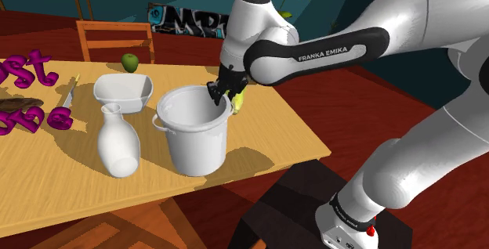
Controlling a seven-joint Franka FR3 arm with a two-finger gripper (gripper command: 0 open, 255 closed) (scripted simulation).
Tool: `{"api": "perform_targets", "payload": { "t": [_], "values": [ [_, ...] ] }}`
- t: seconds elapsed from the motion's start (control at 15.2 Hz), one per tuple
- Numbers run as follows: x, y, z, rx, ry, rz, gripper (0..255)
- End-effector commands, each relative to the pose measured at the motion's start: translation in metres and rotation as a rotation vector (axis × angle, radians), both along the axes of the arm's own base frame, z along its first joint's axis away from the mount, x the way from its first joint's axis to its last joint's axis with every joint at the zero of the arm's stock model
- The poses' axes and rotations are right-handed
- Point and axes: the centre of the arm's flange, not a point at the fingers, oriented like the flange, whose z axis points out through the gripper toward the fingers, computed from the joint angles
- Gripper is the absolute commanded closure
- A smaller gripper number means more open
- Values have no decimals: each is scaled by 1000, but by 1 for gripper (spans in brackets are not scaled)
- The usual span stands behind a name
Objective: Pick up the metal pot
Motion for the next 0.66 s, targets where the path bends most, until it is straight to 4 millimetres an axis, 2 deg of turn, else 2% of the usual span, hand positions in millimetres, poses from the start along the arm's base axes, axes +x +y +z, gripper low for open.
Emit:
{"api": "perform_targets", "payload": {
  "t": [0.0,0.46,0.59],
  "values": [
    [1,1,13,2,-7,0,255],
    [1,1,50,2,-7,0,255],
    [1,1,51,2,-7,0,255]
  ]
}}
